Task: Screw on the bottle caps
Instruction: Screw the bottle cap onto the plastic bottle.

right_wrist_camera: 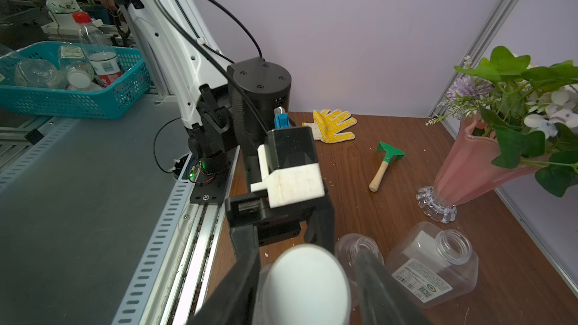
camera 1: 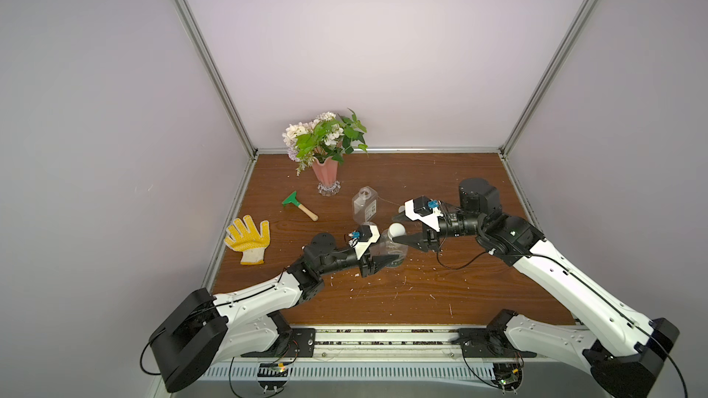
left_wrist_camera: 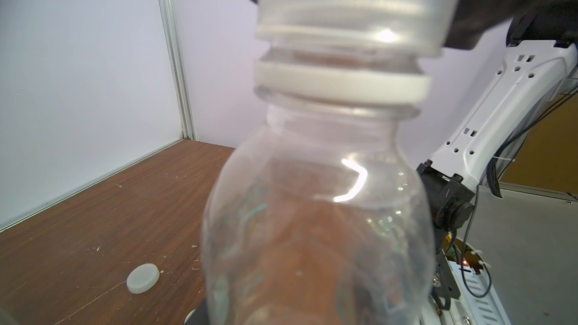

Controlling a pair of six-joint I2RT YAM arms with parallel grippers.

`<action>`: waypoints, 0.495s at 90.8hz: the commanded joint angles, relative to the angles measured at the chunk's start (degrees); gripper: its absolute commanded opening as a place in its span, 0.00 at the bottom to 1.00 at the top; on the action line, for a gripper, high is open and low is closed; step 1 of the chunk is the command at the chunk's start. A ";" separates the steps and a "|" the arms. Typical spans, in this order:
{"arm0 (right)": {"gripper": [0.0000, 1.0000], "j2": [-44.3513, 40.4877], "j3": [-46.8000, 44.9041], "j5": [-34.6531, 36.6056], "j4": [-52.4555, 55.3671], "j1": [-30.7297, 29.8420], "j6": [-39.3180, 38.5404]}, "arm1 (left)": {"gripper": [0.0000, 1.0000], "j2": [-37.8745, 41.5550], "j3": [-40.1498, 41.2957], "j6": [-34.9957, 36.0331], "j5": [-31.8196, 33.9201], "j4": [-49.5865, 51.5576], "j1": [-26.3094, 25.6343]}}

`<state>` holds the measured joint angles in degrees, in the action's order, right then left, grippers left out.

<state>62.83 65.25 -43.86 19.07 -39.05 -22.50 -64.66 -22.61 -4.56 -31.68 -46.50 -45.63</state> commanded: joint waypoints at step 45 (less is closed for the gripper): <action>0.41 -0.37 0.99 -0.12 -0.25 -0.56 -0.55 | 0.55 0.39 -0.72 -0.28 0.33 -1.71 0.46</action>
<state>63.11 65.25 -43.83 19.07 -39.31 -23.11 -64.66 -22.61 -4.56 -31.64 -46.26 -45.63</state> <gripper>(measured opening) 0.435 0.556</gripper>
